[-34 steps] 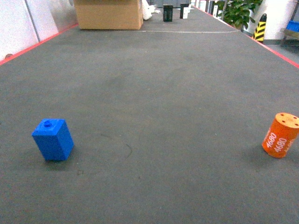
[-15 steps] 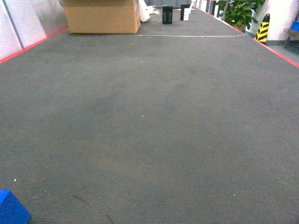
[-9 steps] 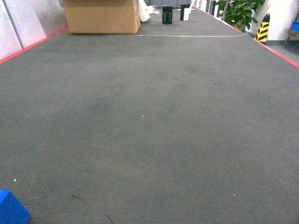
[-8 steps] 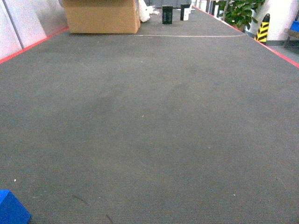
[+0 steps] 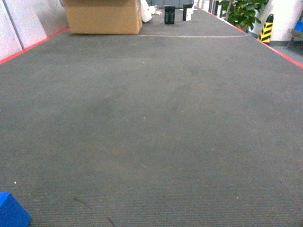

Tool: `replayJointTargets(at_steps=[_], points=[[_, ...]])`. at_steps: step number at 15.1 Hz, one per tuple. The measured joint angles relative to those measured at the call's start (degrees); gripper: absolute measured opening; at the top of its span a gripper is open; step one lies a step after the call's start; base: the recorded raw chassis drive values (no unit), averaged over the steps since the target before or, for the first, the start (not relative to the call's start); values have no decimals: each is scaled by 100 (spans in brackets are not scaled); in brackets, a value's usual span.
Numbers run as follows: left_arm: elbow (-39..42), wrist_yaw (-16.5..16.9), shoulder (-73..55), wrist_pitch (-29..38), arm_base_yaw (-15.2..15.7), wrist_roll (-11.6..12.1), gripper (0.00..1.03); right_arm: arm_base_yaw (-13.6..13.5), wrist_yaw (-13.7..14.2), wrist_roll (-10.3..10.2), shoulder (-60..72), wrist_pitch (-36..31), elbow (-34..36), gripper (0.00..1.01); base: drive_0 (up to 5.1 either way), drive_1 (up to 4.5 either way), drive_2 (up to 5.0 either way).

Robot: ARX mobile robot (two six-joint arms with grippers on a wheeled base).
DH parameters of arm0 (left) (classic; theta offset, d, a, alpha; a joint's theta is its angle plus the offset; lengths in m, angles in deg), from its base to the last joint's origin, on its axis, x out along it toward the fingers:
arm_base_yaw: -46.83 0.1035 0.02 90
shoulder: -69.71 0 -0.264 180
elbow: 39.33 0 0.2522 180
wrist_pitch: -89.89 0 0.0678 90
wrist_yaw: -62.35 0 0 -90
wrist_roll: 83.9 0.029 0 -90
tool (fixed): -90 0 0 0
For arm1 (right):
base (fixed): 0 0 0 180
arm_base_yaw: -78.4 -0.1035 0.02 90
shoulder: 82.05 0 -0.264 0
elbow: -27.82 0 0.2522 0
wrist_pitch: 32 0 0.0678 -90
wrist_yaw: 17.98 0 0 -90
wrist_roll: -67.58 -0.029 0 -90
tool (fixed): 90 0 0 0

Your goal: Sort blue parts and orange caps into right shelf containers

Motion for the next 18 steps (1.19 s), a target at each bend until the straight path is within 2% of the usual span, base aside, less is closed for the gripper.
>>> replayJointTargets(at_steps=[18], points=[[0,0,0,0,0,0,98,0,0,0,0,-2,0,98,0,0,0]])
